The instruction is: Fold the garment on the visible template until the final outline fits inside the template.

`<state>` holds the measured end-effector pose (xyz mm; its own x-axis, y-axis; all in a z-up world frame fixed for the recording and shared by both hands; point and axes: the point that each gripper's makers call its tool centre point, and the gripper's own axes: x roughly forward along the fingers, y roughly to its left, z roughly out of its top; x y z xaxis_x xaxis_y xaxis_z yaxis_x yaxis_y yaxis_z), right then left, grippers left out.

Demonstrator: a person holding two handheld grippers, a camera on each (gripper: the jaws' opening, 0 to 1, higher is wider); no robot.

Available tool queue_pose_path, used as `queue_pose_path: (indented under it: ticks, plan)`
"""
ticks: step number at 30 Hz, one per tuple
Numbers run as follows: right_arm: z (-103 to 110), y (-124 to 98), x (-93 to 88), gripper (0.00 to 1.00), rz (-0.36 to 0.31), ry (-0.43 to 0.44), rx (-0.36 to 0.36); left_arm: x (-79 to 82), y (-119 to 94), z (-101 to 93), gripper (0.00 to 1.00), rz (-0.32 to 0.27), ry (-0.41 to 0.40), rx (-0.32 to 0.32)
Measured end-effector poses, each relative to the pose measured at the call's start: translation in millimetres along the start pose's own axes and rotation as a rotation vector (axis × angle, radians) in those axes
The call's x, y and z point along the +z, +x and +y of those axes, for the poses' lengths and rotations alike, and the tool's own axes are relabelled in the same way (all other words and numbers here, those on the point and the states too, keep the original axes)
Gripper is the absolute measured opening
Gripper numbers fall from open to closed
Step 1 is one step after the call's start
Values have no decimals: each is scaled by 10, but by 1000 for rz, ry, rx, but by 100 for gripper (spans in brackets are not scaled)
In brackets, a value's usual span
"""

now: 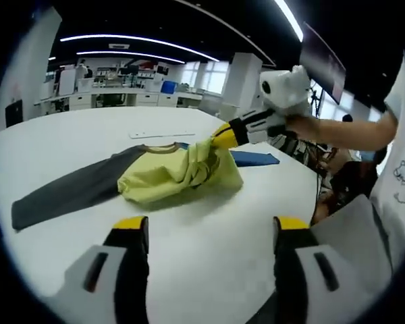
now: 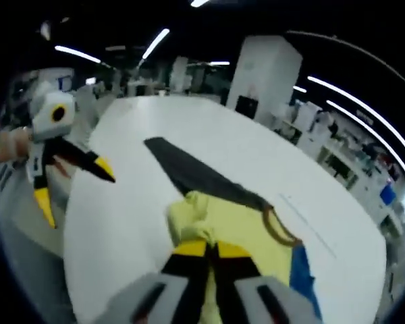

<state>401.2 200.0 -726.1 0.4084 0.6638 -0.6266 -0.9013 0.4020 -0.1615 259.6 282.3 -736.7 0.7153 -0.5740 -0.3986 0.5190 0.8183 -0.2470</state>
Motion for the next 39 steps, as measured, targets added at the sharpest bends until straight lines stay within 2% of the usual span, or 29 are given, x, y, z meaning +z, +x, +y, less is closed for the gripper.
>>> queue_pose_path:
  ticks: [3,7,13,18,21,23,27,29,31,37,39]
  plan:
    - [-323,147,-43,0,21,66,-32,7,37,35,72,1,-1,2]
    - [-587,233,-38,0,24,121,-60,18,70,12,71,-1,-9,-10]
    - [-842,326,-141,0,39,173,-110,-44,150,22,69,22,-10,-24]
    - [-957,425,-260,0,71,174,-129,-56,199,34,67,31,-13,-30]
    - [-1062,558,-329,0,96,207,-136,-67,233,57,66,34,-18,-31]
    - [-1124,632,-361,0,119,163,-147,-85,259,75,64,40,-24,-30]
    - [-1194,792,-408,0,135,182,-144,-111,305,105,63,49,-33,-32]
    - [-1177,818,-440,0,151,163,-149,-123,327,105,62,53,-33,-35]
    - [-1270,919,-487,0,165,158,-151,-144,348,120,61,59,-36,-36]
    - [-1286,1013,-544,0,183,135,-141,-145,388,129,59,52,-54,-38]
    - [-1321,1061,-612,0,200,148,-142,-143,417,147,59,52,-58,-39]
